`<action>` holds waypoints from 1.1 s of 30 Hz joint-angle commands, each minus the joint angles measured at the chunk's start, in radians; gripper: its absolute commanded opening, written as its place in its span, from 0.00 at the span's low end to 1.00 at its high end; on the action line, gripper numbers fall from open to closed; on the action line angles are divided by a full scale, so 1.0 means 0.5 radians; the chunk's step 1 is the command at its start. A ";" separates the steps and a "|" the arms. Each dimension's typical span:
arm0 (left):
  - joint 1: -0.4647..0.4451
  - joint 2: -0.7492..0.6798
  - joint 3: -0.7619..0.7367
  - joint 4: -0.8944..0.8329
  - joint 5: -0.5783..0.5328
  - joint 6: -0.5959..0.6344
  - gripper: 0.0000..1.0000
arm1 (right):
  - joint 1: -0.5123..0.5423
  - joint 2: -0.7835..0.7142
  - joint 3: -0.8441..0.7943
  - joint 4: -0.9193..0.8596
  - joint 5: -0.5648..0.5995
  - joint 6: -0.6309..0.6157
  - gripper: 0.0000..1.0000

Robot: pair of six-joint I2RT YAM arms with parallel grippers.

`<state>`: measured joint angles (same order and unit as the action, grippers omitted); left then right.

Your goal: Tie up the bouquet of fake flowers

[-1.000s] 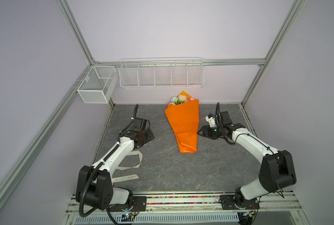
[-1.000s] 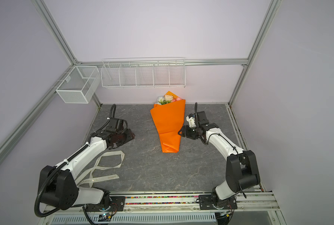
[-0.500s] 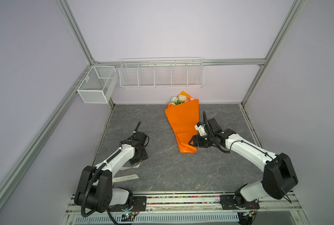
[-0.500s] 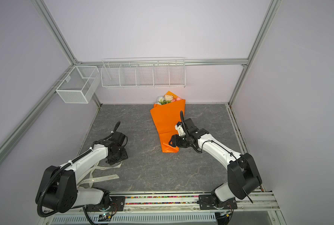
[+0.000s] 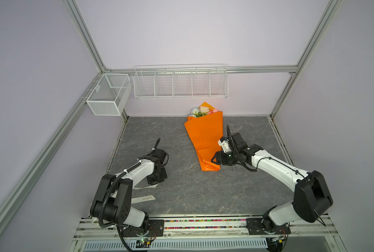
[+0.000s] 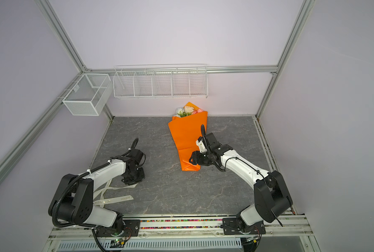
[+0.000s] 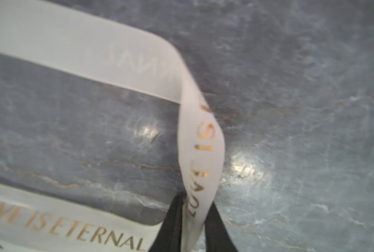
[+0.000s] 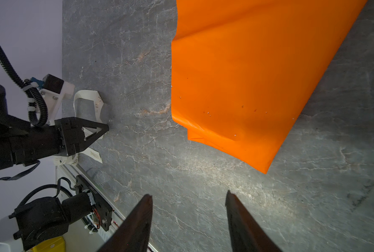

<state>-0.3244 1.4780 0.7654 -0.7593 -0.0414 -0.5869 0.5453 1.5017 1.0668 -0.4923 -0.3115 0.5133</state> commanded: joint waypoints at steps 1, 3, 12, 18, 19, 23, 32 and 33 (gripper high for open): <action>-0.012 0.009 -0.009 0.071 0.186 0.075 0.01 | 0.006 -0.008 -0.037 0.006 0.004 0.030 0.57; -0.030 -0.028 0.009 0.109 0.286 0.067 0.00 | 0.008 -0.048 -0.038 -0.026 0.027 0.026 0.57; -0.433 -0.079 0.383 0.522 0.835 -0.351 0.00 | -0.117 -0.475 -0.316 -0.068 0.223 0.199 0.47; -0.780 0.076 0.678 1.003 0.891 -0.826 0.00 | -0.322 -0.949 -0.621 0.062 0.019 0.176 0.47; -0.806 0.101 0.687 1.169 0.935 -0.931 0.00 | -0.323 -1.023 -0.677 0.123 -0.022 0.167 0.48; -0.911 0.209 0.886 1.516 1.027 -1.101 0.00 | -0.300 -1.374 -0.901 0.359 -0.075 0.112 0.58; -1.036 0.374 1.502 1.080 1.341 -0.714 0.00 | -0.201 -1.735 -1.225 0.732 -0.123 -0.345 0.67; -1.039 0.358 1.523 1.057 1.354 -0.679 0.00 | -0.181 -1.723 -1.238 0.782 -0.124 -0.400 0.68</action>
<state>-0.8310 1.6752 1.4811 -0.1707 0.5720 -0.9943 0.4320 0.6453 0.4744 -0.2214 -0.3435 0.4404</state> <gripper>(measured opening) 0.048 0.672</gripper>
